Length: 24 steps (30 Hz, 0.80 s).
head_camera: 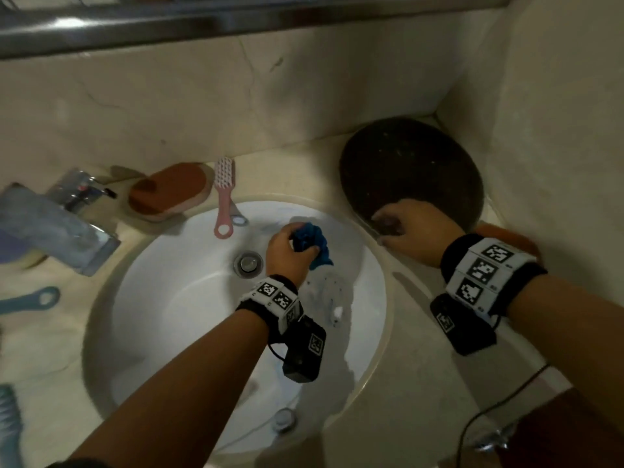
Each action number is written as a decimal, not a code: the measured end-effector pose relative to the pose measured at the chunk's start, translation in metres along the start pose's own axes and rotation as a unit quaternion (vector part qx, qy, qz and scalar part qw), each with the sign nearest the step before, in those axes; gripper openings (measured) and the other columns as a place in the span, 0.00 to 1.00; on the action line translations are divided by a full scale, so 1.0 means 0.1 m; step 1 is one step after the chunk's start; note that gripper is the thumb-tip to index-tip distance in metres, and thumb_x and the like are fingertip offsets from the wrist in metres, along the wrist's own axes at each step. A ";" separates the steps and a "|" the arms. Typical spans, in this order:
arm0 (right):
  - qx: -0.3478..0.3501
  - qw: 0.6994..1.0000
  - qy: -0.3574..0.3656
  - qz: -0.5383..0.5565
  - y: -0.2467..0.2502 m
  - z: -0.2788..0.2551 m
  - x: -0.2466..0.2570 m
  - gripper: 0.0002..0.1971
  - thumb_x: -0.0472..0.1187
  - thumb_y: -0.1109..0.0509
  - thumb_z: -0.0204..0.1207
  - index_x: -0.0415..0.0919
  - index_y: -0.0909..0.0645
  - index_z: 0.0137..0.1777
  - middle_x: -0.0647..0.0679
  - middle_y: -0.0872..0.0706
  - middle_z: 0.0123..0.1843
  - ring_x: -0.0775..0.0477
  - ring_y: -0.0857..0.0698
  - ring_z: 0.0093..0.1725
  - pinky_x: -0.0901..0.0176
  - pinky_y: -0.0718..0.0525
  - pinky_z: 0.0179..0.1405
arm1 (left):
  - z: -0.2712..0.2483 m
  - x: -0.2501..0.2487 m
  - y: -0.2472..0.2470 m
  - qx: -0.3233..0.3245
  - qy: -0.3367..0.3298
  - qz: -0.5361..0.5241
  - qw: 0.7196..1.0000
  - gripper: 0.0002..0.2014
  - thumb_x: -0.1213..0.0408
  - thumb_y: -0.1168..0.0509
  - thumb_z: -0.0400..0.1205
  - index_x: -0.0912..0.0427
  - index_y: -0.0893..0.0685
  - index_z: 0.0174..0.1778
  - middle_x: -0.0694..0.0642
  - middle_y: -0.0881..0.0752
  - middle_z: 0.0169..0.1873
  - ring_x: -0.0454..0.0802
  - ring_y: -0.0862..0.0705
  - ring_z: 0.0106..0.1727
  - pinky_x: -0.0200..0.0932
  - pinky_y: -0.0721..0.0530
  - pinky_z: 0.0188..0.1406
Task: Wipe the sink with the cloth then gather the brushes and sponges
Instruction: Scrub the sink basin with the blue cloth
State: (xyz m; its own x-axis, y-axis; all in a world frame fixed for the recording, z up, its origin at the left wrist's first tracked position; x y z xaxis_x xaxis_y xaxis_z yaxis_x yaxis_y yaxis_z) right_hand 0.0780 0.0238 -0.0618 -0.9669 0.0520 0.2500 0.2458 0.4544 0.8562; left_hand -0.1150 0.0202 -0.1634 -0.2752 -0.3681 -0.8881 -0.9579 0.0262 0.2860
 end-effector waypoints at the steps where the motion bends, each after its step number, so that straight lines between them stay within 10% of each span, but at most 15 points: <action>1: -0.014 1.000 0.020 0.014 0.06 0.07 0.10 0.22 0.46 0.29 0.75 0.51 0.25 0.69 0.50 0.23 0.64 0.53 0.22 0.59 0.57 0.22 0.62 | 0.03 0.04 0.05 -0.027 0.007 -0.008 1.000 0.25 0.73 0.27 0.72 0.59 0.20 0.65 0.58 0.19 0.62 0.53 0.18 0.60 0.45 0.20 0.65; 6: -0.042 0.991 0.124 -0.003 0.19 0.60 0.58 0.27 0.39 0.33 0.76 0.47 0.31 0.76 0.44 0.32 0.77 0.43 0.30 0.75 0.56 0.34 0.75 | 0.20 0.19 0.30 -0.150 0.039 -0.068 0.986 0.25 0.76 0.28 0.72 0.57 0.20 0.66 0.61 0.21 0.64 0.56 0.19 0.62 0.51 0.20 0.67; 13: 0.108 0.971 0.170 -0.132 -0.17 1.26 0.84 0.35 0.46 0.36 0.81 0.56 0.49 0.83 0.52 0.58 0.86 0.47 0.53 0.85 0.59 0.50 0.81 | 0.39 0.34 0.53 -0.315 0.103 -0.158 0.930 0.12 0.77 0.30 0.74 0.60 0.16 0.50 0.53 0.16 0.49 0.53 0.17 0.53 0.51 0.17 0.62; 16: 0.134 0.964 0.167 -0.156 -0.22 1.31 0.83 0.36 0.48 0.35 0.80 0.56 0.51 0.83 0.51 0.59 0.86 0.46 0.54 0.85 0.55 0.53 0.83 | 0.45 0.36 0.34 -0.284 0.107 -0.160 0.939 0.12 0.78 0.31 0.74 0.56 0.21 0.42 0.52 0.18 0.43 0.52 0.18 0.48 0.52 0.16 0.58; 21: 0.102 0.970 0.184 -0.121 -0.10 1.38 0.98 0.35 0.48 0.30 0.77 0.54 0.42 0.81 0.51 0.51 0.85 0.49 0.49 0.84 0.60 0.49 0.80 | 0.38 0.37 0.17 -0.246 0.110 -0.191 0.944 0.11 0.78 0.32 0.76 0.58 0.21 0.44 0.48 0.20 0.38 0.42 0.20 0.38 0.25 0.18 0.36; 24: 0.094 0.967 0.193 -0.140 -0.10 1.43 1.07 0.36 0.50 0.29 0.76 0.57 0.43 0.81 0.52 0.53 0.86 0.47 0.51 0.84 0.57 0.50 0.81 | 0.30 0.43 0.46 -0.322 0.131 -0.232 0.909 0.10 0.74 0.31 0.77 0.63 0.17 0.52 0.58 0.14 0.49 0.54 0.15 0.50 0.45 0.15 0.57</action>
State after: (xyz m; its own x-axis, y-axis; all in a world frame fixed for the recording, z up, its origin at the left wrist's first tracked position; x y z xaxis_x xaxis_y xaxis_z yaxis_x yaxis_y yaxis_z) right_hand -0.0377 0.1524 -0.1082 -0.8871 -0.4154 0.2013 -0.0737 0.5579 0.8266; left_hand -0.1730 0.0335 -0.1991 0.2559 -0.4112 -0.8749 -0.6965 -0.7060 0.1281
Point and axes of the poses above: each hand's wrist, its own z-axis towards the middle knuckle, its own y-axis out of the back of the hand, x = y × z, the point moved 9 cm from there along z, towards the middle knuckle
